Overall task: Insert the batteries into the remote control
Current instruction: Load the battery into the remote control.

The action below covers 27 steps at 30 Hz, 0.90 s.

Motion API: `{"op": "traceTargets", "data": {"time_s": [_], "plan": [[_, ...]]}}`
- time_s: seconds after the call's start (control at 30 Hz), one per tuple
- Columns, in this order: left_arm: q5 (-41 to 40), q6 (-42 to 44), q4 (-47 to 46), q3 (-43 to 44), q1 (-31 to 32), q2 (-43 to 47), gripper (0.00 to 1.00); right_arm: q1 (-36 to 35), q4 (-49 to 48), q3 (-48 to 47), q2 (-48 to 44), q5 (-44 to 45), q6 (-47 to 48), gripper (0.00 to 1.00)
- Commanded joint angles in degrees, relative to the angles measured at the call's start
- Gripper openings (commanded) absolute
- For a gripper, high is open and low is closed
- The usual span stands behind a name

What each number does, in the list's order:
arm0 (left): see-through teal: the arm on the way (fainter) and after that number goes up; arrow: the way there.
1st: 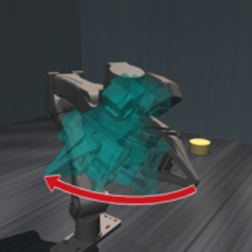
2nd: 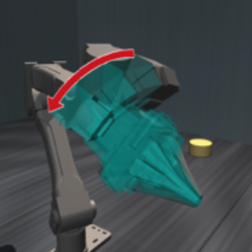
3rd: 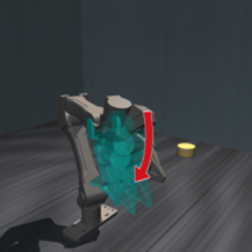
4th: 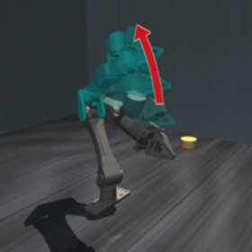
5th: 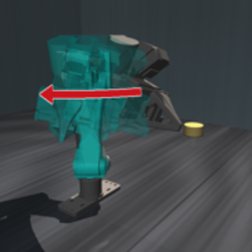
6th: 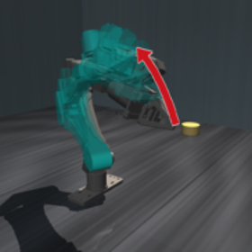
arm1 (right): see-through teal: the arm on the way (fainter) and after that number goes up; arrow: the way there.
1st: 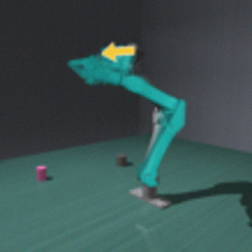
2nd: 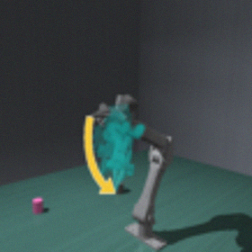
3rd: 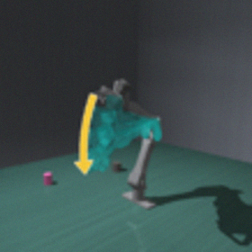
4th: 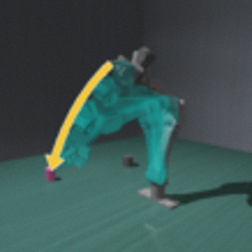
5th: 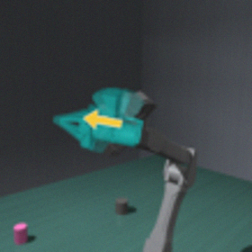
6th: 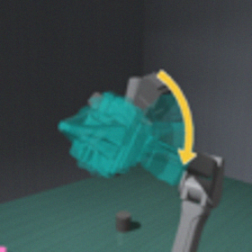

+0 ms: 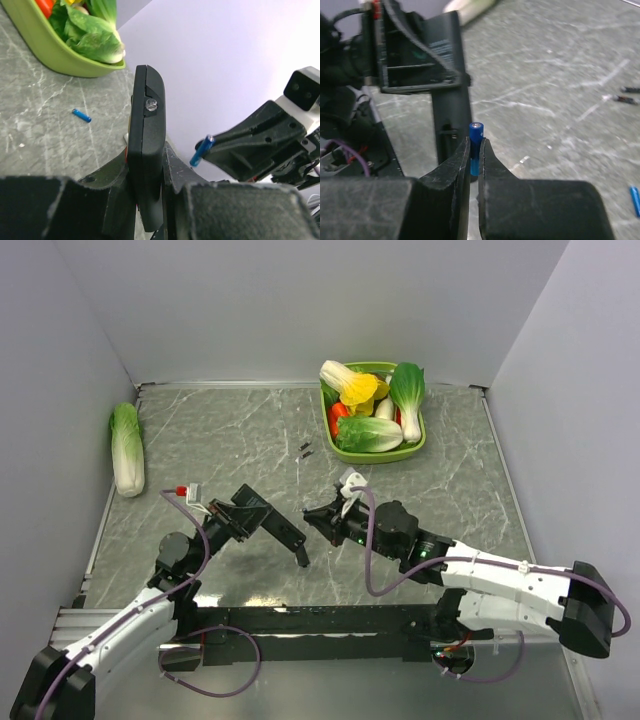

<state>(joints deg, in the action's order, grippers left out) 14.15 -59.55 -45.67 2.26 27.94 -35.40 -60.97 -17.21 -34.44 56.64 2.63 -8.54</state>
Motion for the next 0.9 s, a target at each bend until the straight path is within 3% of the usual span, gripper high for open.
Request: {"op": "traceTargets", "data": {"time_s": [0.0, 0.87], "plan": [[-0.1, -1.9, -7.0, -1.3, -0.2, 0.1, 0.01, -2.9, -9.0, 0.2, 1.5, -1.7, 1.9, 0.00], [-2.6, -6.9, -10.0, -2.2, -0.2, 0.4, 0.01, -6.1, -13.8, -1.2, 9.5, -0.7, 5.5, 0.00]]}}
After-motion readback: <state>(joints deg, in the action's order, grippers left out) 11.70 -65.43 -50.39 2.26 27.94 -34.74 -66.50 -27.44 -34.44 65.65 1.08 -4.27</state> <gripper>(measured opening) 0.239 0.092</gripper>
